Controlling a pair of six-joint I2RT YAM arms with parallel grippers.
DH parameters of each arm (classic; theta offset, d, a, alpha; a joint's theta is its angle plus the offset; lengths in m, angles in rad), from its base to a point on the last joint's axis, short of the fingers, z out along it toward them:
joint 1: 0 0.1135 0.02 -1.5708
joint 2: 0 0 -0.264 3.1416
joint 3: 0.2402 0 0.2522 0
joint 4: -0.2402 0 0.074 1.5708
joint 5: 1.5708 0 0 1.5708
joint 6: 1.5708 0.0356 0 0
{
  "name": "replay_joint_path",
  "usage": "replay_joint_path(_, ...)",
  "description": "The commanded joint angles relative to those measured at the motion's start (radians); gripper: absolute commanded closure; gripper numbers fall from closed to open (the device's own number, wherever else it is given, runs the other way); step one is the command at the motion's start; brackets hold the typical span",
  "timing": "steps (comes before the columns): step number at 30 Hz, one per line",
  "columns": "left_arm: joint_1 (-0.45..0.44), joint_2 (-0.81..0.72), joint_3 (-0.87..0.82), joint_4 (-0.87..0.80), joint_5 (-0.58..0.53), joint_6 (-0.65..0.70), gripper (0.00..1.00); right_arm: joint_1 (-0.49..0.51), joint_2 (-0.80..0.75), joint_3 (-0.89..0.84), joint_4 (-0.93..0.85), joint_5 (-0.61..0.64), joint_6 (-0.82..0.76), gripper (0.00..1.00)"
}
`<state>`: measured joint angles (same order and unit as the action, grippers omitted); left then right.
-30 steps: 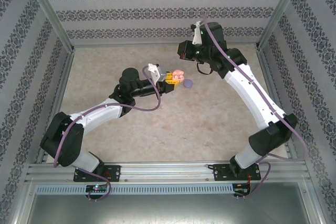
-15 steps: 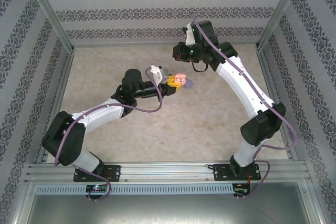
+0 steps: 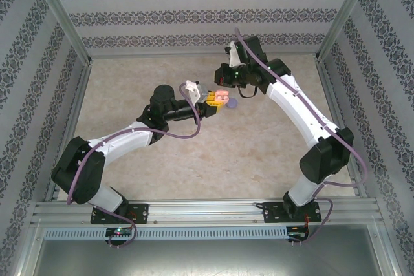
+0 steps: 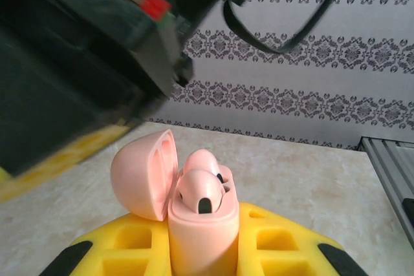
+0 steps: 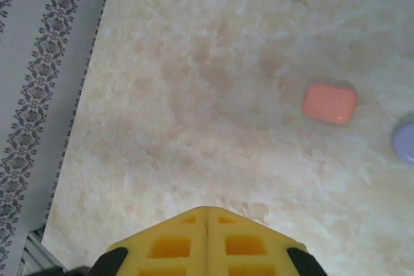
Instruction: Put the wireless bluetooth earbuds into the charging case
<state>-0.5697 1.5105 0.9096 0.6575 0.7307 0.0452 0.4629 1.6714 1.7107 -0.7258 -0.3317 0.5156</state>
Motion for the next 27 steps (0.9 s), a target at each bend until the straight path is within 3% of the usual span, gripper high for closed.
replay_joint_path(1, -0.013, -0.006, 0.031, 0.024, -0.014, 0.023, 1.0, 0.019, -0.086, -0.053, -0.003, -0.025, -0.021, 1.0)
replay_joint_path(12, -0.013, -0.001, 0.033, 0.018, -0.032, 0.021, 1.0, 0.044, -0.298, -0.215, 0.019, 0.077, 0.027, 1.0)
replay_joint_path(19, -0.013, 0.009, 0.006, 0.018, -0.075, -0.051, 1.0, -0.024, -0.39, -0.303, 0.059, 0.18, 0.084, 0.99)
replay_joint_path(24, -0.013, 0.064, -0.008, -0.015, -0.129, -0.176, 1.0, -0.064, -0.456, -0.443, 0.108, 0.21, 0.12, 0.86)
replay_joint_path(27, -0.012, 0.11, 0.015, -0.119, -0.197, -0.268, 1.0, -0.075, -0.492, -0.53, 0.123, 0.242, 0.132, 0.75)
